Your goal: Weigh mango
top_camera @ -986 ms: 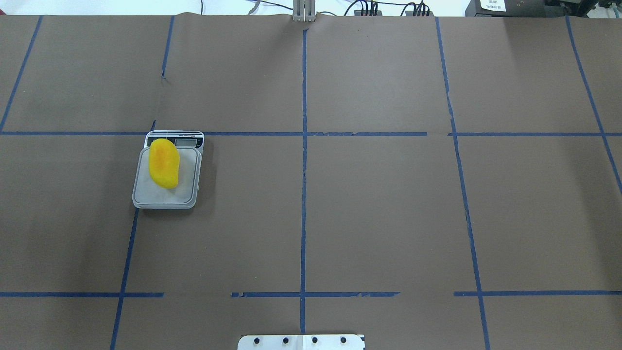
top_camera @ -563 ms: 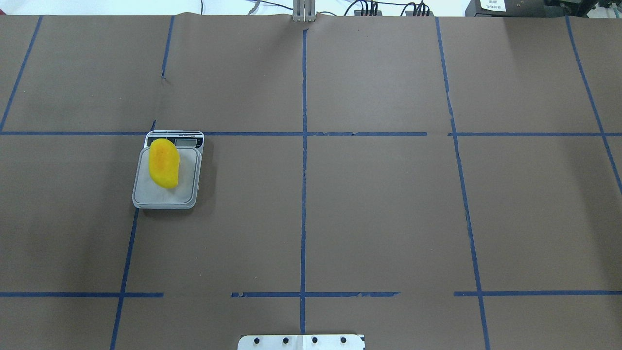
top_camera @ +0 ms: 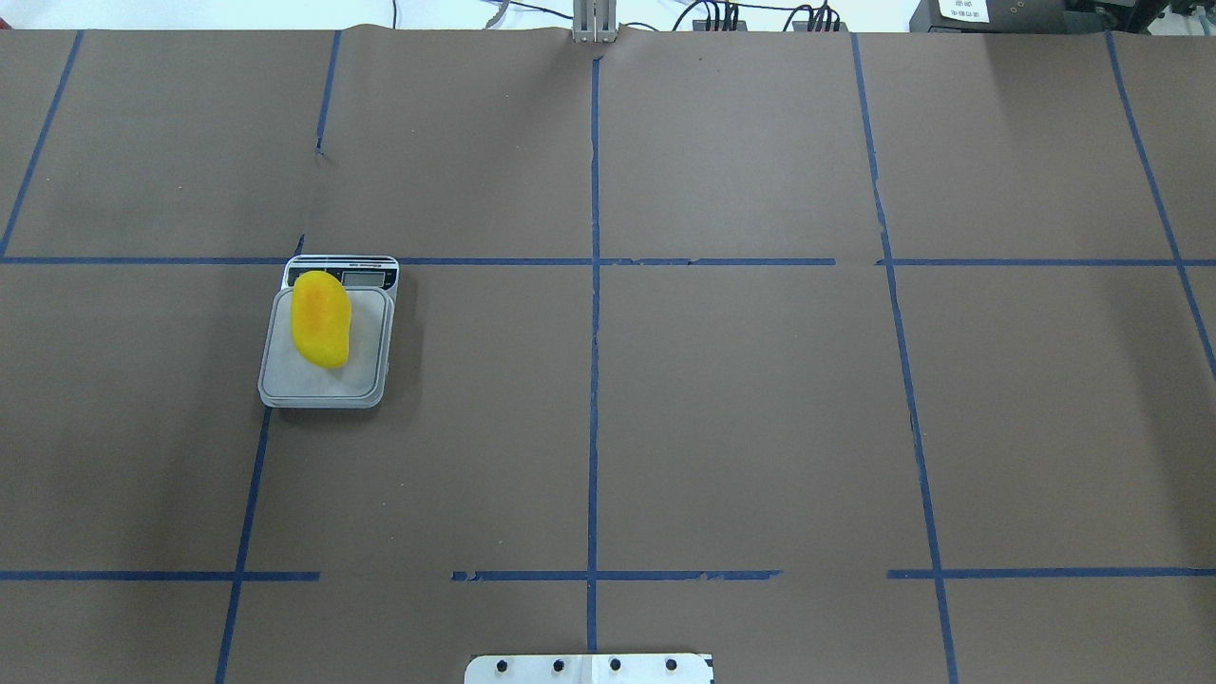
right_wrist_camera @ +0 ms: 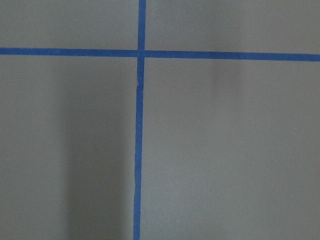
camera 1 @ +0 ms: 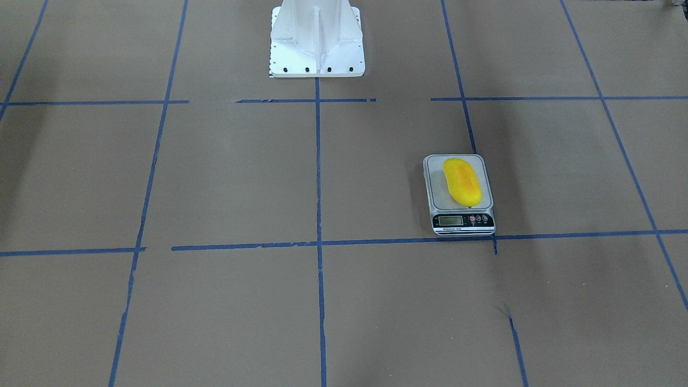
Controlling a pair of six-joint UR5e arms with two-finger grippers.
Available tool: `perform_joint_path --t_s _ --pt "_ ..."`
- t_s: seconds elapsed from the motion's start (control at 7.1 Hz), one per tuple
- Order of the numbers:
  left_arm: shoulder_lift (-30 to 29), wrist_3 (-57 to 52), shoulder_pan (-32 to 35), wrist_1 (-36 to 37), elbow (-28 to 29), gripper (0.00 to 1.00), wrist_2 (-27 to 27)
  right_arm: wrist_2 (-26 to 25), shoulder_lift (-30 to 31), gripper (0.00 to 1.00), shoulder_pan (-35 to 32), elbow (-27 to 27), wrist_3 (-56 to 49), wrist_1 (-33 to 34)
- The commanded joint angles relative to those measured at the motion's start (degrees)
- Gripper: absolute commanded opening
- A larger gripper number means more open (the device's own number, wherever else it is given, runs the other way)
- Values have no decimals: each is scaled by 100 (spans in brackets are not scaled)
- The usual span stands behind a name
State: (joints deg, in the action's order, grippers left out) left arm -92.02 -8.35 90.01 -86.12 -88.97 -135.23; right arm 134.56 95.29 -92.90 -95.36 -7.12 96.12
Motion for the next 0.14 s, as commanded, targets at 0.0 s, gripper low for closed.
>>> perform_joint_path --t_s 0.0 --pt "0 0 -1 -2 -6 100 -3 0 7 100 0 0 0 3"
